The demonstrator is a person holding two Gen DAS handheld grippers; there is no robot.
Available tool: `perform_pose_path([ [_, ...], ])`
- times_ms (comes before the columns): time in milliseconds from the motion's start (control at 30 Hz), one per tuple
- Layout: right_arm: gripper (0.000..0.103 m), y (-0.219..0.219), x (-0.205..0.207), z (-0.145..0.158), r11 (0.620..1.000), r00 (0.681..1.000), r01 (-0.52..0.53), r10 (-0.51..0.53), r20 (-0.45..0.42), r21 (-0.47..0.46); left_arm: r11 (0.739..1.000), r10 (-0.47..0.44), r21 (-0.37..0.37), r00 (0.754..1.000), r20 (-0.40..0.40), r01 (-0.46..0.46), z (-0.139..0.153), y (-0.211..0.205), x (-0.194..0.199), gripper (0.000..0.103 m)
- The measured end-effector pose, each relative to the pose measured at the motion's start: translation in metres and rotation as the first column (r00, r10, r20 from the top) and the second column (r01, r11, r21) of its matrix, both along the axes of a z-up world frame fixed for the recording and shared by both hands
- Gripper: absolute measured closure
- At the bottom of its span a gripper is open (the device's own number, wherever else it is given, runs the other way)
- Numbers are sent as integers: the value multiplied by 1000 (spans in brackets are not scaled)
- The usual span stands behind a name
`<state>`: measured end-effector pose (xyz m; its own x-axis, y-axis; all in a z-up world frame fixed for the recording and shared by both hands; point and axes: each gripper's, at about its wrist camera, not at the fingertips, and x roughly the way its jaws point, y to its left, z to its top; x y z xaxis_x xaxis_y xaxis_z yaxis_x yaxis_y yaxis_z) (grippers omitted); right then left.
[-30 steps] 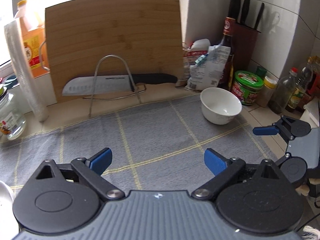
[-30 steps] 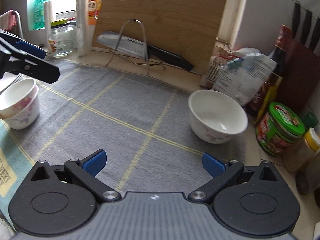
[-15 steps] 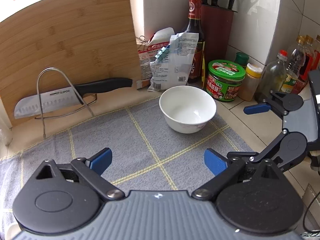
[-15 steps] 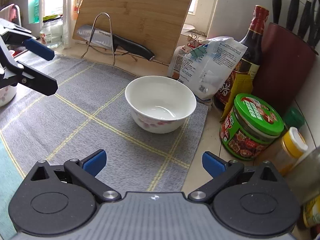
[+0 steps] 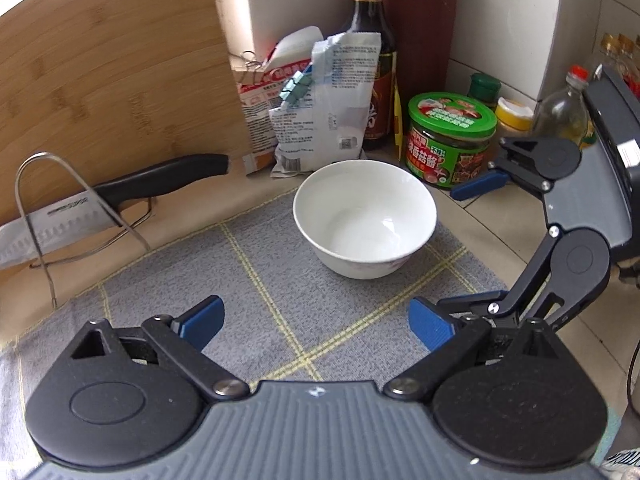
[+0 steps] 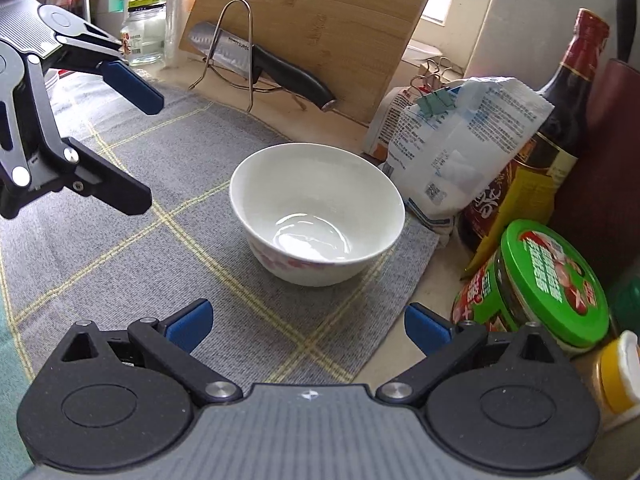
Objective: Organize plates and bowls
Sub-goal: 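Move both grippers toward the last white bowl beside the jars, then clamp the flower-print white bowl between both grippers and lift it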
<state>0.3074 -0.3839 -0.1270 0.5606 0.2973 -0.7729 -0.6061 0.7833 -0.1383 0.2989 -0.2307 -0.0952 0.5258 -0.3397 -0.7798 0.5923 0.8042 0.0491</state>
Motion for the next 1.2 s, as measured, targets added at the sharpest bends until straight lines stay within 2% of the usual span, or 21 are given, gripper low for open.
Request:
perform_pose_path([
  [333, 4, -5, 24, -6, 998, 998, -65, 65, -20, 16, 990, -138, -6, 990, -35, 138, -15, -20, 30, 6],
  [600, 12, -3, 31, -5, 992, 992, -123, 123, -21, 5, 978, -209, -6, 976, -60, 209, -24, -26, 45, 10],
  [833, 20, 0, 35, -3, 985, 985, -172, 172, -18, -10, 954, -299, 3, 953, -48, 299, -28, -34, 48, 10],
  [967, 20, 1, 36, -3, 981, 981, -191, 190, -20, -17, 939, -343, 1, 938, -40, 344, -28, -38, 50, 10],
  [1067, 22, 2, 35, -3, 980, 980, -197, 197, -18, -20, 933, -360, 5, 932, -37, 360, -29, -40, 52, 11],
  [1200, 27, 4, 33, -2, 978, 979, -205, 205, -14, -25, 933, -360, 2, 932, -35, 360, -28, -38, 55, 18],
])
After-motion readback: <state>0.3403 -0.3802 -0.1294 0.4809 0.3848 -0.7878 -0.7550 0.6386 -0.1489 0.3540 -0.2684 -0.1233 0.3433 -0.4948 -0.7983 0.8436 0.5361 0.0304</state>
